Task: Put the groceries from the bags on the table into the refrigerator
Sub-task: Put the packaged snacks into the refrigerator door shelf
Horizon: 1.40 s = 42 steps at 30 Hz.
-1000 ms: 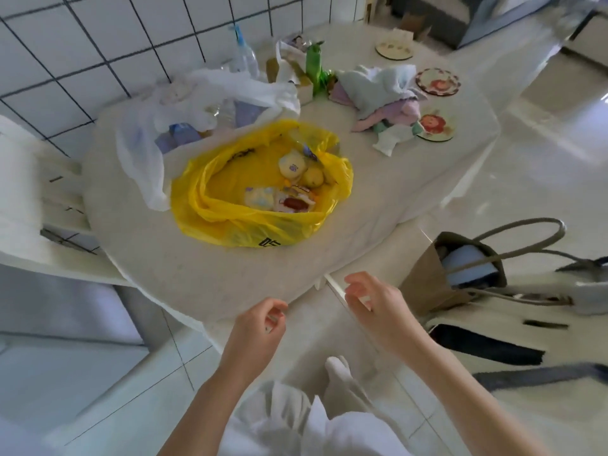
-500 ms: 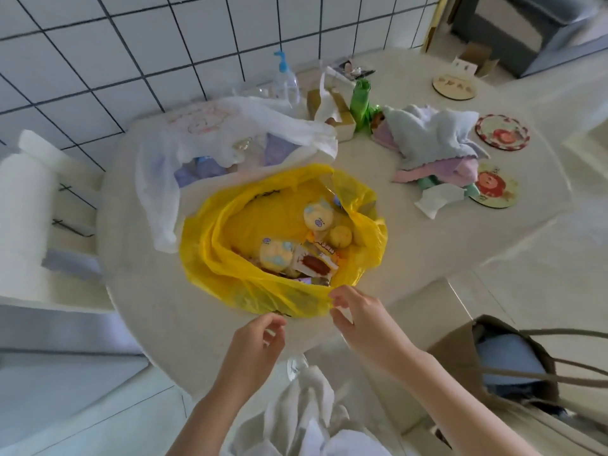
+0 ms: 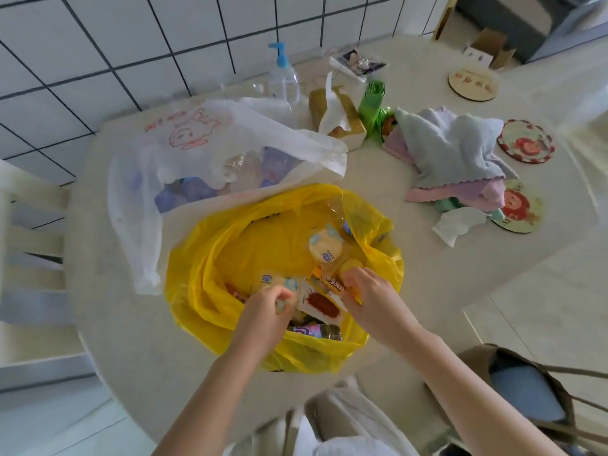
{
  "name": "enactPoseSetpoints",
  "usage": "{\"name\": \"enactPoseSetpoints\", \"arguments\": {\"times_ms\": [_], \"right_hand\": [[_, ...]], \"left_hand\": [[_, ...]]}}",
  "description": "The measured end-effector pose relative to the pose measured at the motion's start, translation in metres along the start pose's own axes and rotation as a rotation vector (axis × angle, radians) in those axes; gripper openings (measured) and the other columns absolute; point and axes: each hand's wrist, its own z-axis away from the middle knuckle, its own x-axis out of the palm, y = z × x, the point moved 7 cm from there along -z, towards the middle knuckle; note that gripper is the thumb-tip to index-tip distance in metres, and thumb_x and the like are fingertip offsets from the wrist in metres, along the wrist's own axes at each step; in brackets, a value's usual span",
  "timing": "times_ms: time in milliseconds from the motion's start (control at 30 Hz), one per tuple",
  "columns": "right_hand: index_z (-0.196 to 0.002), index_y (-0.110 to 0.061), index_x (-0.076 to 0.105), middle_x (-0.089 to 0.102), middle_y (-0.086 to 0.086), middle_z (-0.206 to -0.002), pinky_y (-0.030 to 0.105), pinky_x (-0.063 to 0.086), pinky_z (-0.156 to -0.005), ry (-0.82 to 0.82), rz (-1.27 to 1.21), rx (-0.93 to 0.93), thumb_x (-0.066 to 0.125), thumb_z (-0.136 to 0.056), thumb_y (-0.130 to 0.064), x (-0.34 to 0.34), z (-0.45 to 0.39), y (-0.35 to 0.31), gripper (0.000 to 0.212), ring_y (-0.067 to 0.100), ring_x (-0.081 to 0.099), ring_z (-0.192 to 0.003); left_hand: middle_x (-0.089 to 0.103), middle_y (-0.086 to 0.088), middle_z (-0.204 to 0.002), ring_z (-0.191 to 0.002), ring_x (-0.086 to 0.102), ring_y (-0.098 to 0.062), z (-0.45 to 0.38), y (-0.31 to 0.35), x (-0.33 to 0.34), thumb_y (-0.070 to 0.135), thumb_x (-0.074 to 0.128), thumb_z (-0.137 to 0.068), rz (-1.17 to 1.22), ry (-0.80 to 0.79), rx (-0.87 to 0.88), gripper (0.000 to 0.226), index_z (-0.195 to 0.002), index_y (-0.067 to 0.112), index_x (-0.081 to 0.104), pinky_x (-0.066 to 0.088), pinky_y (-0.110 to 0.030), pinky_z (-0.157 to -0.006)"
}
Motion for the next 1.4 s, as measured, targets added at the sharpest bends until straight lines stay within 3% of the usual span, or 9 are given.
{"name": "enactPoseSetpoints", "arguments": {"times_ms": [167,267,333,533,867,1067,1233,1300,1400], "right_hand": [[-0.13,-0.016,0.047,0.051,0.004,-0.126,0.032,0.049,-0.083,-0.035,0.098,0.102,0.053,-0.093,-0.047,-0.001,-0.054,0.012,0.049,0.024,0.055,-0.11],[-0.132,-0.009,0.041,0.049,0.01,-0.127,0.032,0.047,-0.07,-0.031,0.12,0.187,0.052,-0.095,-0.039,0.006,-0.083,0.011,0.049,0.028,0.055,-0.107],[-0.134,-0.007,0.037,0.047,0.012,-0.13,0.037,0.048,-0.079,-0.029,0.175,0.185,0.052,-0.095,-0.035,0.011,-0.096,0.006,0.05,0.032,0.051,-0.114],[-0.14,-0.008,0.029,0.045,0.014,-0.135,0.042,0.046,-0.091,-0.077,0.363,0.232,0.054,-0.095,-0.027,0.031,-0.115,0.014,0.055,0.035,0.044,-0.123],[-0.148,-0.011,0.012,0.041,0.017,-0.141,0.047,0.045,-0.093,-0.143,0.294,0.282,0.055,-0.095,-0.024,0.046,-0.119,0.029,0.069,0.038,0.043,-0.126],[-0.149,-0.009,0.001,0.047,0.023,-0.135,0.048,0.039,-0.097,-0.215,0.212,0.388,0.064,-0.089,-0.03,0.047,-0.12,0.028,0.089,0.042,0.035,-0.129],[-0.132,-0.007,0.031,0.052,0.016,-0.13,0.047,0.033,-0.101,-0.094,0.231,0.347,0.068,-0.086,-0.027,0.043,-0.118,0.009,0.062,0.038,0.035,-0.127],[-0.129,-0.011,0.034,0.055,0.011,-0.126,0.046,0.038,-0.096,-0.038,0.166,0.317,0.07,-0.082,-0.031,0.04,-0.11,0.0,0.062,0.034,0.046,-0.119],[-0.129,-0.016,0.035,0.057,0.006,-0.12,0.045,0.054,-0.08,0.036,-0.034,0.32,0.074,-0.077,-0.035,0.03,-0.087,-0.01,0.068,0.029,0.059,-0.104]], "left_hand": [[0.051,-0.005,-0.129,-0.12,0.047,-0.022,-0.017,-0.021,0.0,0.019,0.056,-0.094,-0.006,0.071,-0.196,0.035,-0.129,0.014,0.051,0.042,-0.031,-0.095],[0.045,-0.006,-0.136,-0.126,0.039,-0.025,-0.025,-0.027,0.003,0.022,0.056,-0.093,-0.06,0.098,-0.287,0.044,-0.135,0.014,0.043,0.035,-0.037,-0.104],[0.044,-0.007,-0.138,-0.13,0.036,-0.025,-0.032,-0.029,0.009,0.027,0.054,-0.094,-0.154,0.094,-0.294,0.046,-0.136,0.013,0.039,0.03,-0.038,-0.107],[0.046,-0.011,-0.138,-0.13,0.039,-0.035,-0.04,-0.041,0.029,0.037,0.058,-0.089,-0.205,0.011,-0.413,0.063,-0.14,0.014,0.028,0.031,-0.044,-0.107],[0.04,-0.011,-0.136,-0.118,0.052,-0.032,-0.04,-0.022,0.028,0.024,0.079,-0.078,-0.188,0.055,-0.407,0.095,-0.145,0.02,0.013,0.051,-0.039,-0.09],[0.046,-0.011,-0.134,-0.122,0.049,-0.028,-0.038,-0.034,0.014,0.019,0.089,-0.065,0.106,0.164,-0.368,0.122,-0.154,0.024,0.006,0.045,-0.037,-0.095],[0.063,-0.002,-0.107,-0.103,0.057,-0.024,-0.03,-0.036,0.002,0.022,0.083,-0.072,0.086,0.234,-0.315,0.106,-0.151,0.024,0.013,0.052,-0.033,-0.075],[0.065,-0.001,-0.106,-0.095,0.062,-0.021,-0.025,-0.034,-0.005,0.02,0.081,-0.072,0.093,0.274,-0.275,0.093,-0.146,0.019,0.025,0.052,-0.029,-0.067],[0.062,-0.002,-0.117,-0.102,0.063,-0.021,-0.015,-0.033,-0.018,0.023,0.083,-0.072,0.186,0.336,-0.224,0.077,-0.135,0.018,0.039,0.056,-0.031,-0.074]]}}
